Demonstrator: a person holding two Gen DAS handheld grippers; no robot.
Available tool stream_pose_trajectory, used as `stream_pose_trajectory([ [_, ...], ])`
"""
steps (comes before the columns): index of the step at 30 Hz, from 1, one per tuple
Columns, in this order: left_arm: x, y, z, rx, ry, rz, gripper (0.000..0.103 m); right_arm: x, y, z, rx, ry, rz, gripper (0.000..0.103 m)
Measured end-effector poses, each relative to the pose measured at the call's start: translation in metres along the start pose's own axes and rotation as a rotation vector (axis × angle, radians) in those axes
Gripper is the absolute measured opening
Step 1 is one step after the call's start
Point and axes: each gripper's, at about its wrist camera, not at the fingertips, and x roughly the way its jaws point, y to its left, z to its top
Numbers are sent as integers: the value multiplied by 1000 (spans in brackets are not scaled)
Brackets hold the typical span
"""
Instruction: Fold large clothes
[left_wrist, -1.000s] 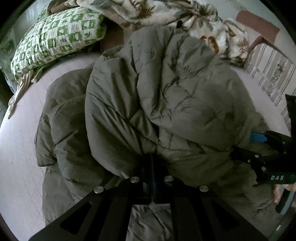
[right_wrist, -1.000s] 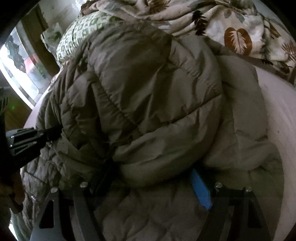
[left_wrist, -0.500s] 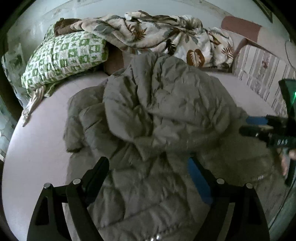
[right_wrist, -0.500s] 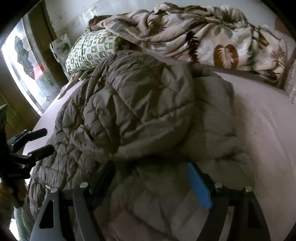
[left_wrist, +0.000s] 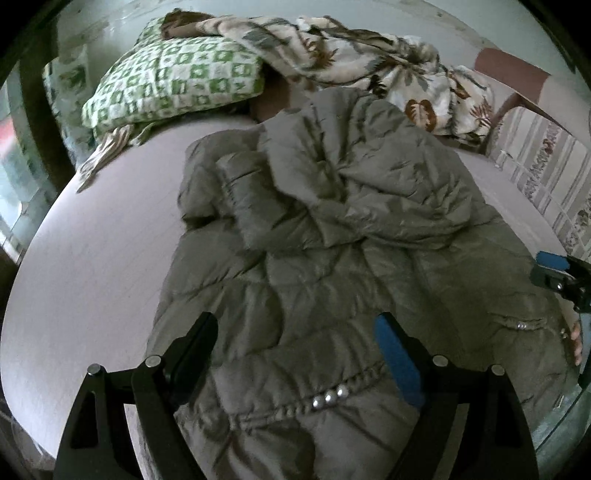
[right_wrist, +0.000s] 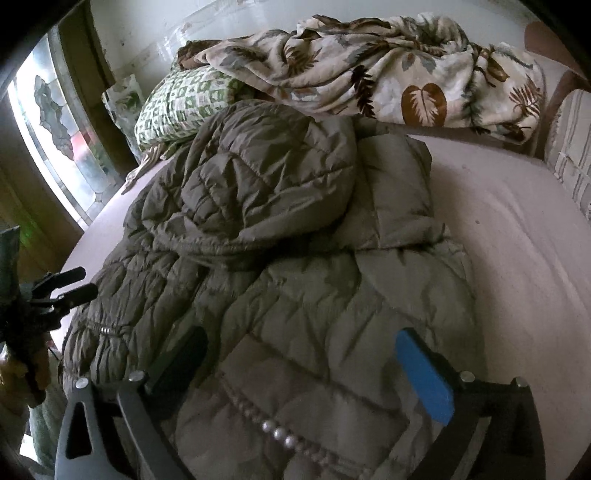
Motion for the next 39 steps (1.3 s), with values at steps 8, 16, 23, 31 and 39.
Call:
stream_pose_trajectory([
  [8,-9,18,-14,-54,8,26,87,-15,2,-14,-16,10,-12,103],
  [16,-26,40,-34,-97,9,48,87,-33,-3,-25,-16,6,-36,103],
  [23,-46,71,-54,-160,21,68,87,-50,-11,-39,-21,23,-61,103],
  [31,-53,88,-72,-184,62,70,87,-64,-34,-55,27,50,-98,103],
  [39,-41,80,-89,-144,122,44,87,-72,-56,-76,69,110,-121,103],
])
